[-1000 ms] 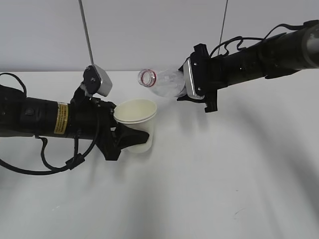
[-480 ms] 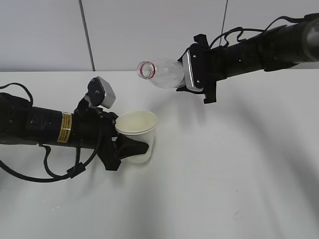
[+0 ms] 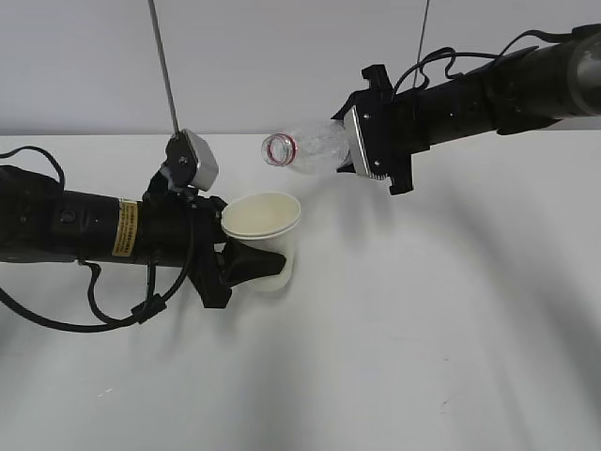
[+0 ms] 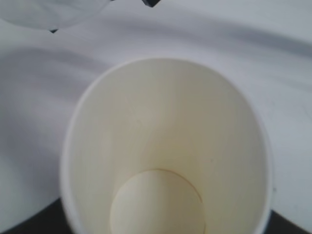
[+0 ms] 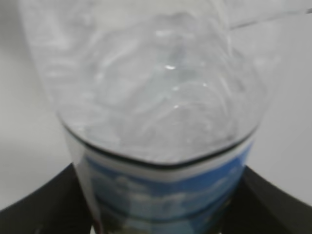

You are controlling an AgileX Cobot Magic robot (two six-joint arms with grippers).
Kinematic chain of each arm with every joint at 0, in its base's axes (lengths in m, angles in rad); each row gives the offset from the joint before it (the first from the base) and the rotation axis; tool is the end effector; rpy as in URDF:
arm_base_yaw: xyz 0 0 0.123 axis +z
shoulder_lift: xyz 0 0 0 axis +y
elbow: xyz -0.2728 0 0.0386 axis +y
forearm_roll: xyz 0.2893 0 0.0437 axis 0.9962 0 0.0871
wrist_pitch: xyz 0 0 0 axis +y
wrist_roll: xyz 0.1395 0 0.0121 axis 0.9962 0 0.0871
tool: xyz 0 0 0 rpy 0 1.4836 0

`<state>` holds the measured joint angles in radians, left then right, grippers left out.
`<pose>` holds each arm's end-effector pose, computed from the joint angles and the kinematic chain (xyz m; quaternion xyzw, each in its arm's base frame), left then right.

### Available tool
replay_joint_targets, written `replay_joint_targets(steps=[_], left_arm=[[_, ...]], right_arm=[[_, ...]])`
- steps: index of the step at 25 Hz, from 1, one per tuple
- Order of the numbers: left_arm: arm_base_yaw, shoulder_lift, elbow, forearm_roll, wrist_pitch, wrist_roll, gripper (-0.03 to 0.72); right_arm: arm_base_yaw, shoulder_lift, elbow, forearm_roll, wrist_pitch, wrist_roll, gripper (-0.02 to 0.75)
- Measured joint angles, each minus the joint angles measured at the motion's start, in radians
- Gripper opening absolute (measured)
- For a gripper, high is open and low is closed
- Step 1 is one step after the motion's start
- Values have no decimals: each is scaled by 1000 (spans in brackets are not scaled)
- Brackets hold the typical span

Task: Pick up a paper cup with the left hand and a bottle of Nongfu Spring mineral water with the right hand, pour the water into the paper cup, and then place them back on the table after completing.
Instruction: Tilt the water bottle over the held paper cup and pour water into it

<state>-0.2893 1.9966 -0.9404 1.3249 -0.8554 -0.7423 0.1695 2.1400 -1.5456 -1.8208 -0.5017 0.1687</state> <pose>0.3556 -0.2127 0.0640 0.4624 0.7103 -0.3266 0.4183 0.5242 0.1558 0.1320 -0.7590 0.4346 -0.1431 0.4632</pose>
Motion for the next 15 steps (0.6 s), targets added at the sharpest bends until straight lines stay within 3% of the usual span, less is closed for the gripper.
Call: replay_joint_targets(steps=[15], left_arm=[[0, 0, -8, 31, -16, 0, 368]], right_arm=[[0, 0, 0, -2, 39, -115, 477]])
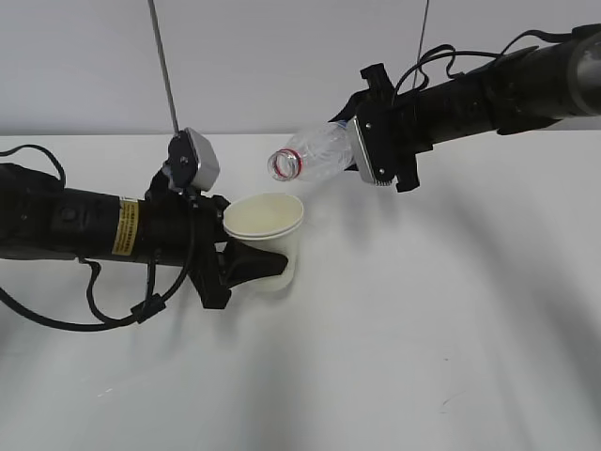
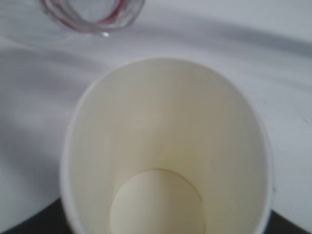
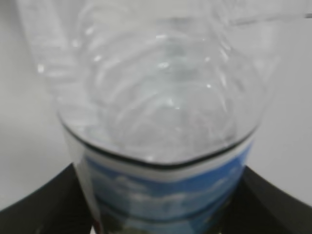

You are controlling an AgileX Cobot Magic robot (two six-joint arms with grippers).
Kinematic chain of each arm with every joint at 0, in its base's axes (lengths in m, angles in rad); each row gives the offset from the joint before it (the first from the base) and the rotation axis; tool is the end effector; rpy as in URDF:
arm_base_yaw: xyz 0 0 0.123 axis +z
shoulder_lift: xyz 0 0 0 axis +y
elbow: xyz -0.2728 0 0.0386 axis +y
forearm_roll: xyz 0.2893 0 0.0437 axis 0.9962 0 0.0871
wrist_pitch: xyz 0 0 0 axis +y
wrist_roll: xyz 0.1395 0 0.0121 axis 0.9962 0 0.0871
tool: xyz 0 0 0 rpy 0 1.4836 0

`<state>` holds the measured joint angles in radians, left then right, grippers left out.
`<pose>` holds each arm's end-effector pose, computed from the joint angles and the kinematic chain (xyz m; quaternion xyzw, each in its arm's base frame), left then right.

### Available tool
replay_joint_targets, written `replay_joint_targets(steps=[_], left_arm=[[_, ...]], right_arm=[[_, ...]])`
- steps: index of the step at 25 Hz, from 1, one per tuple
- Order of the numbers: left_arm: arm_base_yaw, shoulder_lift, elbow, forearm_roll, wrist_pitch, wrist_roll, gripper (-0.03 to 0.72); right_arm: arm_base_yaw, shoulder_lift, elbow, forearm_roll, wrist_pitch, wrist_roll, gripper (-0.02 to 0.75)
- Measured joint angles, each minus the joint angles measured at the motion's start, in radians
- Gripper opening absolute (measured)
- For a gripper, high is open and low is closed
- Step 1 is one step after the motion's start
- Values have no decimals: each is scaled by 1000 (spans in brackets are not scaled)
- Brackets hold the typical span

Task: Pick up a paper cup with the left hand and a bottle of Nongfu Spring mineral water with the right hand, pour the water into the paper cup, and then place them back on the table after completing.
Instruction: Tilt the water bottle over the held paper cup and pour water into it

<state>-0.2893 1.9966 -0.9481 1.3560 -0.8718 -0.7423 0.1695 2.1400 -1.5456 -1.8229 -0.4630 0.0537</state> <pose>0.3539 -0.2145 0.0657 0.4769 0.6998 -0.3306 0.4167 0.5277 0.1517 0.1317 -0.7794 0.3982 -0.1852 0.4469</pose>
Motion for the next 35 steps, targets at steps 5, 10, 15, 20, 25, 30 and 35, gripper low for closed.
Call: replay_joint_targets(steps=[5, 10, 15, 20, 25, 30, 35], left_arm=[[0, 0, -1, -2, 0, 0, 368], [0, 0, -1, -7, 0, 0, 368], [0, 10, -10, -10, 0, 0, 368], [-5, 28, -28, -13, 1, 0, 368], [-5, 28, -30, -4, 1, -5, 367], [-5, 28, -30, 3, 1, -12, 367], [-5, 47, -31, 3, -3, -15, 367]], right_arm=[[0, 0, 0, 0, 3, -16, 476], [0, 0, 0, 0, 3, -45, 475], [0, 0, 0, 0, 3, -54, 475], [0, 0, 0, 0, 6, -62, 475], [0, 0, 0, 0, 7, -85, 475], [0, 0, -5, 0, 10, -101, 475], [0, 0, -27, -2, 10, -105, 475]])
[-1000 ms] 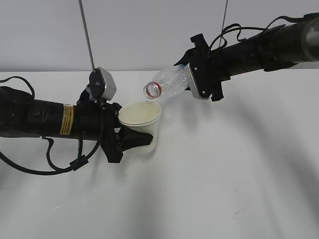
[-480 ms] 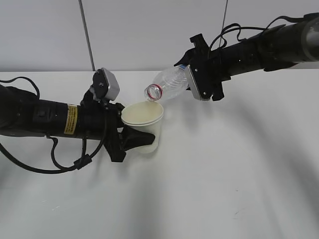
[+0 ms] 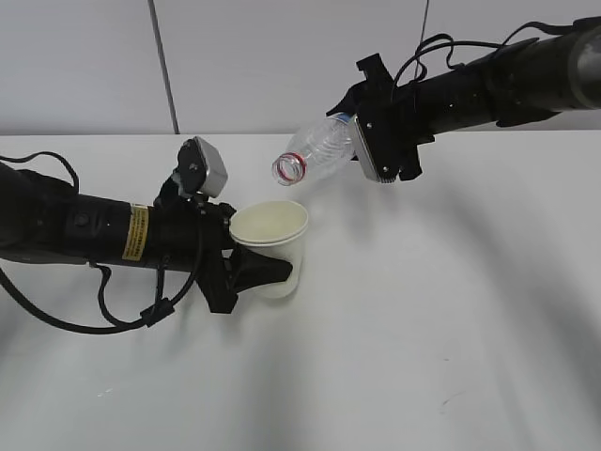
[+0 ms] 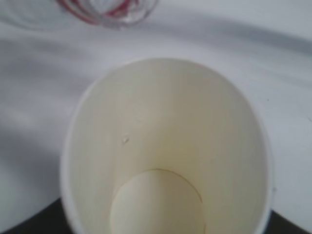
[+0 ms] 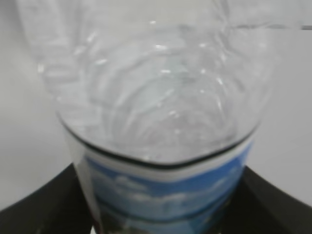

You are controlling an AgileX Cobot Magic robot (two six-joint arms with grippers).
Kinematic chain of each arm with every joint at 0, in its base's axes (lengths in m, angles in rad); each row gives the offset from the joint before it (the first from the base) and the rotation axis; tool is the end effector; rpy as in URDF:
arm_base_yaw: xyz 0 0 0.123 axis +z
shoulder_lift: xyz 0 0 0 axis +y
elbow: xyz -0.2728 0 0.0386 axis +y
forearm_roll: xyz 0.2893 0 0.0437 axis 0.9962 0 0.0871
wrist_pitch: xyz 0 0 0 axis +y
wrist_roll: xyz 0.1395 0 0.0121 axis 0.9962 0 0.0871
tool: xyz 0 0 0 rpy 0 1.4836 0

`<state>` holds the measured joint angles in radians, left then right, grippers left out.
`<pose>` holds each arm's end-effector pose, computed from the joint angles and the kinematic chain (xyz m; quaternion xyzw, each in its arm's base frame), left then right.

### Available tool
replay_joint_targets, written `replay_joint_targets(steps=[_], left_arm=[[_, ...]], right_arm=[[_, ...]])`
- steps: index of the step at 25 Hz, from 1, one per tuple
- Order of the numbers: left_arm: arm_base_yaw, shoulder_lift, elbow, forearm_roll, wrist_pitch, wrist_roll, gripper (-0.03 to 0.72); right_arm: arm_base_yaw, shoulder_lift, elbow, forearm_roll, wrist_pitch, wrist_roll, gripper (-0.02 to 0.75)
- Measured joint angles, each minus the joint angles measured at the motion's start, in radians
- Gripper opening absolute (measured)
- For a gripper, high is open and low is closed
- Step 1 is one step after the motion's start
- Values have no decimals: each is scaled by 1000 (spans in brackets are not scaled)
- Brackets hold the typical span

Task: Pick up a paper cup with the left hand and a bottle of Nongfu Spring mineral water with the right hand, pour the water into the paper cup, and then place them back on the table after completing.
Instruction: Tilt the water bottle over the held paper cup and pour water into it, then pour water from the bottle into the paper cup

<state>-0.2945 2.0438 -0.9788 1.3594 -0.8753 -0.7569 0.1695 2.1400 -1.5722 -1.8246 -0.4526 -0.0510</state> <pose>0.3579 -0.2183 0.0545 0.4734 0.7046 -0.3380 0.4063 0.5337 0.1514 0.1414 -0.7948 0.3534 -0.2222 0.4405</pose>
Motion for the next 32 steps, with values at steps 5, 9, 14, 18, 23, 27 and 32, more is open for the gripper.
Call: replay_joint_targets(steps=[5, 9, 14, 18, 23, 27, 32], left_arm=[[0, 17, -3, 0, 0, 0, 367], [0, 17, -11, -3, -3, 0, 367], [0, 17, -11, -3, -12, 0, 367], [0, 17, -11, -3, -12, -4, 367], [0, 17, -11, -2, -24, -9, 367], [0, 17, -11, 0, -42, -9, 367], [0, 17, -11, 1, -44, -11, 367]], right_arm=[[0, 0, -2, 0, 0, -15, 475], [10, 0, -2, 0, 3, -38, 474], [20, 0, -6, -2, 12, -72, 473], [20, 0, -21, -2, 19, -78, 473], [20, 0, -29, -2, 21, -78, 473], [20, 0, -34, -2, 27, -98, 473], [20, 0, -34, -2, 41, -121, 473]])
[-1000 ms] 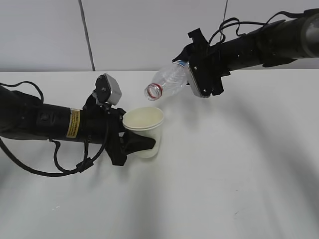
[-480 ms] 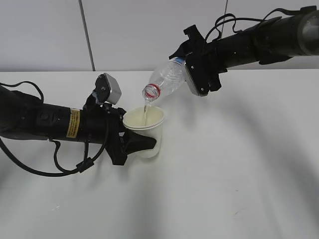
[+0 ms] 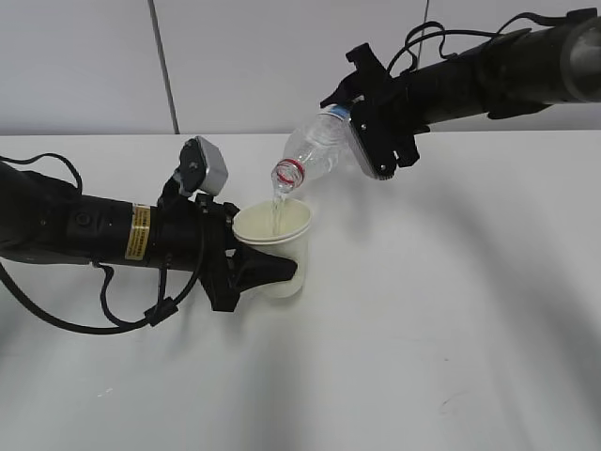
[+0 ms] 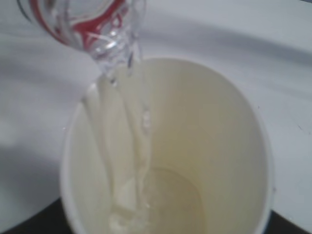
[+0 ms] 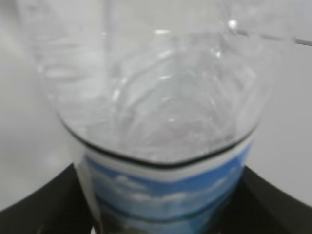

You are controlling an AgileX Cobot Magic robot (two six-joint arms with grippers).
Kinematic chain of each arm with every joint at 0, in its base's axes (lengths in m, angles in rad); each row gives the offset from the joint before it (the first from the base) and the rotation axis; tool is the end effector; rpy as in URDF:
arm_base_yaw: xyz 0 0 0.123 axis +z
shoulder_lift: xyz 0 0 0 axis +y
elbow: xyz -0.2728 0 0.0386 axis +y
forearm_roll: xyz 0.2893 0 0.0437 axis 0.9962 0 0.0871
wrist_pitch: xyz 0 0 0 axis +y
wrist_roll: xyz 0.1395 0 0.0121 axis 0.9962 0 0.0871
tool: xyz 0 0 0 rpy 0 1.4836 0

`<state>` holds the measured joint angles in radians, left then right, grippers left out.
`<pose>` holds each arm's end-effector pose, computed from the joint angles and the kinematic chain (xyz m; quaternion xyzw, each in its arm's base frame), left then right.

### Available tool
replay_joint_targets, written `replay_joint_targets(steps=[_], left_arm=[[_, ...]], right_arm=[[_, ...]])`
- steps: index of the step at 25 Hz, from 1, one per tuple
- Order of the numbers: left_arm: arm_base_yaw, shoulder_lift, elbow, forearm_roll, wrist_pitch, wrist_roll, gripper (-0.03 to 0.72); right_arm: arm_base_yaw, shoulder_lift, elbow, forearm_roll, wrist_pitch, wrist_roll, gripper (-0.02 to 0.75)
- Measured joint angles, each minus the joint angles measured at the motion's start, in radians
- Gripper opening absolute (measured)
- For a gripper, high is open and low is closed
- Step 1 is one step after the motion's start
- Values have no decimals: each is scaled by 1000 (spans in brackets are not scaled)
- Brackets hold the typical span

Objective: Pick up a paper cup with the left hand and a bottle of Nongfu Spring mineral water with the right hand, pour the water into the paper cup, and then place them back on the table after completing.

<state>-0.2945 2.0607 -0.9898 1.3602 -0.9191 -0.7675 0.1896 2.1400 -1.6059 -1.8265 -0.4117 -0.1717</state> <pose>0.3568 -0.2219 0.0547 0.4701 0.6968 -0.3589 0.4059 0.5402 0.1588 0.1541 -0.8088 0.2993 -0.2721 0.4269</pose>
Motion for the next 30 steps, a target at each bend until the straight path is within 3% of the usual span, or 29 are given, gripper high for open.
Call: replay_joint_targets(steps=[30], left_arm=[[0, 1, 0, 4, 22, -1, 366]], right_arm=[[0, 0, -6, 0, 9, -40, 473]])
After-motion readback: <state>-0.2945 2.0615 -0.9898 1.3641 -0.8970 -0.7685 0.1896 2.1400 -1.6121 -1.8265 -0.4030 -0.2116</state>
